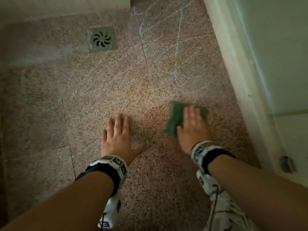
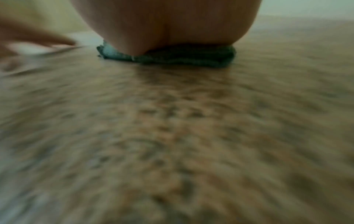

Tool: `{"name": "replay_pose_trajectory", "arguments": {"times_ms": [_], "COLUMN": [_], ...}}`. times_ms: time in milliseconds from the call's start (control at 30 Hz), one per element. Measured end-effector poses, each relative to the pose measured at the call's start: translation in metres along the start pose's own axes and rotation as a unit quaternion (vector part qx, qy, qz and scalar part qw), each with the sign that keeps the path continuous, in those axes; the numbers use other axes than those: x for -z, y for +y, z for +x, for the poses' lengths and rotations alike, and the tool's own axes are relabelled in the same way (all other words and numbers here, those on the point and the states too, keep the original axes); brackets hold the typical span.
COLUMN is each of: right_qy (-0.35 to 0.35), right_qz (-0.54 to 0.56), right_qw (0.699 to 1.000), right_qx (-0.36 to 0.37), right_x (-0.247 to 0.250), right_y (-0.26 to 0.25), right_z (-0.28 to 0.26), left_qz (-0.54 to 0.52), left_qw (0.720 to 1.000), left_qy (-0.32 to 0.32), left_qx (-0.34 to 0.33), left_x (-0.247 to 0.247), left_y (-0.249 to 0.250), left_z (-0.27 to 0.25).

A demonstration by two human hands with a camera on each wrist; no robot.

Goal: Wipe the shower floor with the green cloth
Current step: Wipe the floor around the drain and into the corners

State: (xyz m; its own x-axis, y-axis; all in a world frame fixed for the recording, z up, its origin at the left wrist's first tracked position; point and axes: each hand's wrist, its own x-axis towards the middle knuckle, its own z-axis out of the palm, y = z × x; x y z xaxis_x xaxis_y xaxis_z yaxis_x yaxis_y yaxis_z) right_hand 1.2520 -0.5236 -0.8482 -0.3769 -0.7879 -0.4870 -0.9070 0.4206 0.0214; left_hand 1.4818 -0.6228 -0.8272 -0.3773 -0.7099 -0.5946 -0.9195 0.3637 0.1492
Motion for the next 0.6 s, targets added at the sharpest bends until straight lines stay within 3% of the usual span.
{"name": "replay_pose_trajectory", "arguments": {"times_ms": [67,233,367,467,533,600], "right_qy": [0.009,0.026,0.031,0.043,0.030,0.012], "right_qz": [0.069,0.161,0.175,0.145,0.102,0.070], "right_qw": [0.991,0.952,0.940,0.970,0.993,0.995], "right_qx": [-0.115,-0.259,-0.292,-0.189,-0.053,0.077], "right_x": [0.004,0.021,0.024,0.027,0.025,0.016], "right_y": [0.030,0.026,0.007,-0.024,-0.060,-0.094], "right_z": [0.004,0.042,0.050,0.048,0.041,0.025], "left_qz": [-0.003,-0.039,-0.020,-0.016,-0.012,-0.020], "left_qw": [1.000,0.997,0.998,0.999,0.999,0.999], "left_qy": [0.005,-0.039,-0.051,-0.031,-0.018,-0.010], "left_qx": [0.001,0.045,0.037,0.037,0.034,0.039], "left_x": [0.008,0.026,0.023,0.018,0.016,0.017], "left_y": [0.003,0.012,0.013,0.010,0.006,0.002], "left_z": [0.004,0.021,0.020,0.021,0.023,0.024]}}
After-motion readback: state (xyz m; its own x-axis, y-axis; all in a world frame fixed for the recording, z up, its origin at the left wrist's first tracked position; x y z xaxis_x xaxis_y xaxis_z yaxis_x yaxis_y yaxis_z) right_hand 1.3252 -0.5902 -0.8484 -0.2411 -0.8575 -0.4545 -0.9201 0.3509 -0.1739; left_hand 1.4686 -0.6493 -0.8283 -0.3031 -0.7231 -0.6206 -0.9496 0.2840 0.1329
